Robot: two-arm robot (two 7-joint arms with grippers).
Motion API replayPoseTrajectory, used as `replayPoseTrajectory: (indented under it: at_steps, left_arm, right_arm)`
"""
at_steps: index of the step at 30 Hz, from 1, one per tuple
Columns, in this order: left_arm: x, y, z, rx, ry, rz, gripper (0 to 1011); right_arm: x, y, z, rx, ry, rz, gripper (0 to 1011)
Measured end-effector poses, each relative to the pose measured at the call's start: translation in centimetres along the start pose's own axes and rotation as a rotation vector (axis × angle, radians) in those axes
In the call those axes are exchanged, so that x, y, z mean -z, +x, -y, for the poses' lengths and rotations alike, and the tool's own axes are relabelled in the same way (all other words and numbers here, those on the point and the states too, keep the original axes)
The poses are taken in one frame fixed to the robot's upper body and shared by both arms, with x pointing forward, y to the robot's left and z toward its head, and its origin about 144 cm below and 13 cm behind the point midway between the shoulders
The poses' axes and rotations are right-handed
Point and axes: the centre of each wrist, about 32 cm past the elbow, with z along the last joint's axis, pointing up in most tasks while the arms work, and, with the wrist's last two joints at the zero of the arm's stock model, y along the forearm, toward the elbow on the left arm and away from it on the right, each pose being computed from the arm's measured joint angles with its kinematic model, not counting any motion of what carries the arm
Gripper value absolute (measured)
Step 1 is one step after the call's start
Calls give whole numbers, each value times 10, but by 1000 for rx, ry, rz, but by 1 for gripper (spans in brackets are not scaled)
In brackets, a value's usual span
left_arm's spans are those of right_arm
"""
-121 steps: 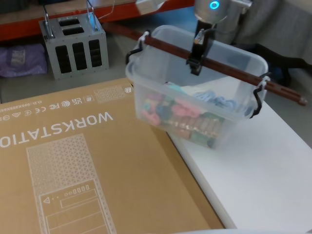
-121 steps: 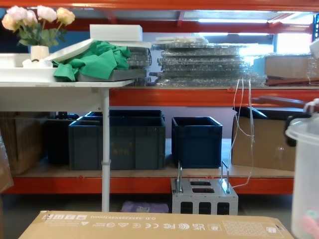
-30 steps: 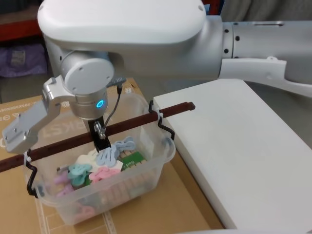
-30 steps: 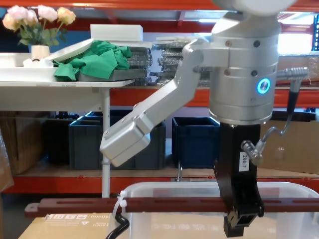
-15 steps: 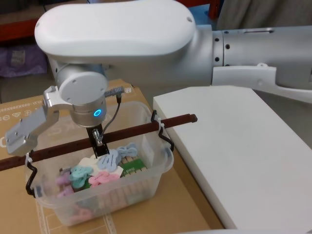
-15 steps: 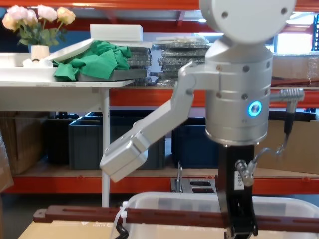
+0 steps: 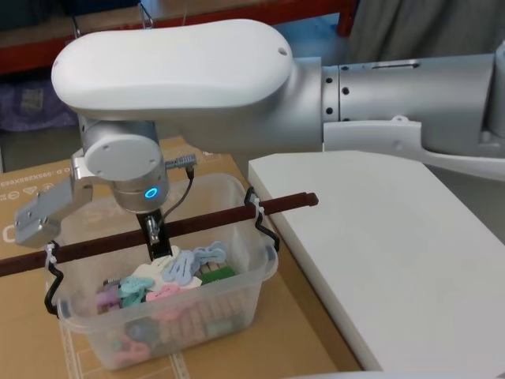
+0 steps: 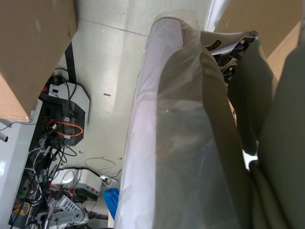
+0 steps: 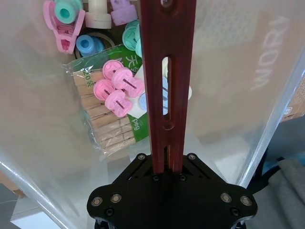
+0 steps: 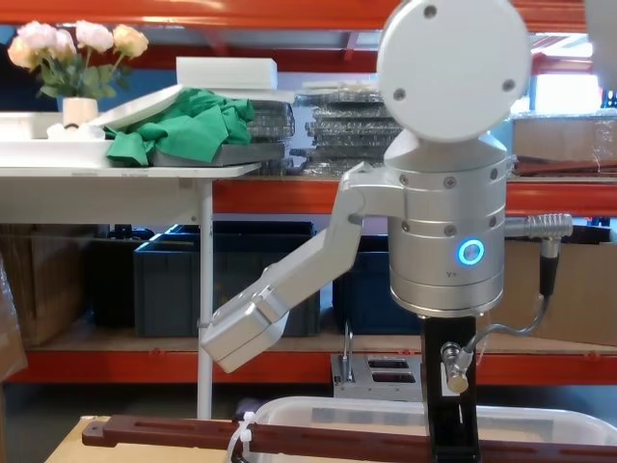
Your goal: Use one hand to grasp the basket and place it at the designated location.
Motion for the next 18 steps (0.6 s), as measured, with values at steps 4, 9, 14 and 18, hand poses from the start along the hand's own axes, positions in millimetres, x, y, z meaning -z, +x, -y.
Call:
replayPoseTrajectory:
  at_steps: [4, 9, 14, 18]
  left_arm:
    - [0, 0, 0, 0, 0, 0, 0]
    - [0, 0, 0, 0, 0, 0, 0]
    - [0, 0, 0, 0, 0, 0, 0]
    - [0, 0, 0, 0, 0, 0, 0]
  right_arm:
    - [1, 0, -2, -5, 4, -13, 0]
    - [1, 1, -3, -11, 6, -20, 0]
    - [1, 1, -6, -22, 7, -23, 4]
    - [1, 1, -7, -27, 9, -25, 106]
